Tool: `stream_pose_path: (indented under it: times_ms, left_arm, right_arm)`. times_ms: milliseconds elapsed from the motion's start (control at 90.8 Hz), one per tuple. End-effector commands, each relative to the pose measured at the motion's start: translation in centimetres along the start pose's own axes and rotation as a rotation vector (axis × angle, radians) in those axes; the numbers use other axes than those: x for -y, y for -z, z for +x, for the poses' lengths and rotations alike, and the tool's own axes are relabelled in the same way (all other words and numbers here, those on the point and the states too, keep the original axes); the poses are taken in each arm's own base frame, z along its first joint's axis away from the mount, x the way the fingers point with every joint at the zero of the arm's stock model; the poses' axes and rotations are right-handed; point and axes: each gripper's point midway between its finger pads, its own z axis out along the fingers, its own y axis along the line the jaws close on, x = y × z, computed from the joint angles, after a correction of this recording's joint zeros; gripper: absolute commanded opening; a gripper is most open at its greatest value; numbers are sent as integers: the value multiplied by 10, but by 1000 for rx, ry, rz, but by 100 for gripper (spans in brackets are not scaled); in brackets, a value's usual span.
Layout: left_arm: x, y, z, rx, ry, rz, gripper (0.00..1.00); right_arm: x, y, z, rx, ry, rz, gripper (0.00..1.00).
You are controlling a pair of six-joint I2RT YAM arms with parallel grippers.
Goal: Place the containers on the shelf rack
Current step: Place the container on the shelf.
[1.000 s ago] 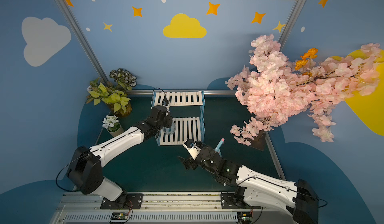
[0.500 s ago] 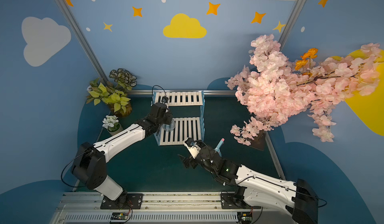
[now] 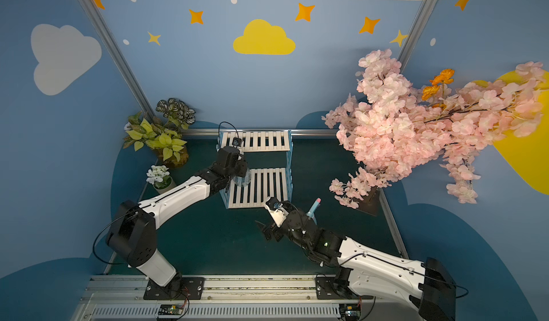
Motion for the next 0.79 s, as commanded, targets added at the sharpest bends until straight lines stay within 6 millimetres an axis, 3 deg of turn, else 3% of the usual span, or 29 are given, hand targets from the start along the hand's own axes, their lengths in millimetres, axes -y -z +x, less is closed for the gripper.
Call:
stream_pose_path:
  times_ms: [0, 330, 463, 628, 782]
  left_arm:
    - [0, -5, 9, -31, -15, 3, 37]
    - [-2, 3, 3, -17, -11, 4, 49]
    - [-1, 9, 2, -10, -3, 18, 59]
    - [5, 22, 0, 5, -10, 78, 82]
    - [10, 46, -3, 29, -17, 148, 89]
  right_arm:
    - [5, 3, -4, 27, -24, 20, 96]
    - [8, 6, 0, 27, -39, 28, 96]
    - [8, 9, -2, 33, -40, 28, 96]
    - [9, 14, -8, 52, -71, 28, 97]
    - [11, 28, -21, 68, -94, 25, 97]
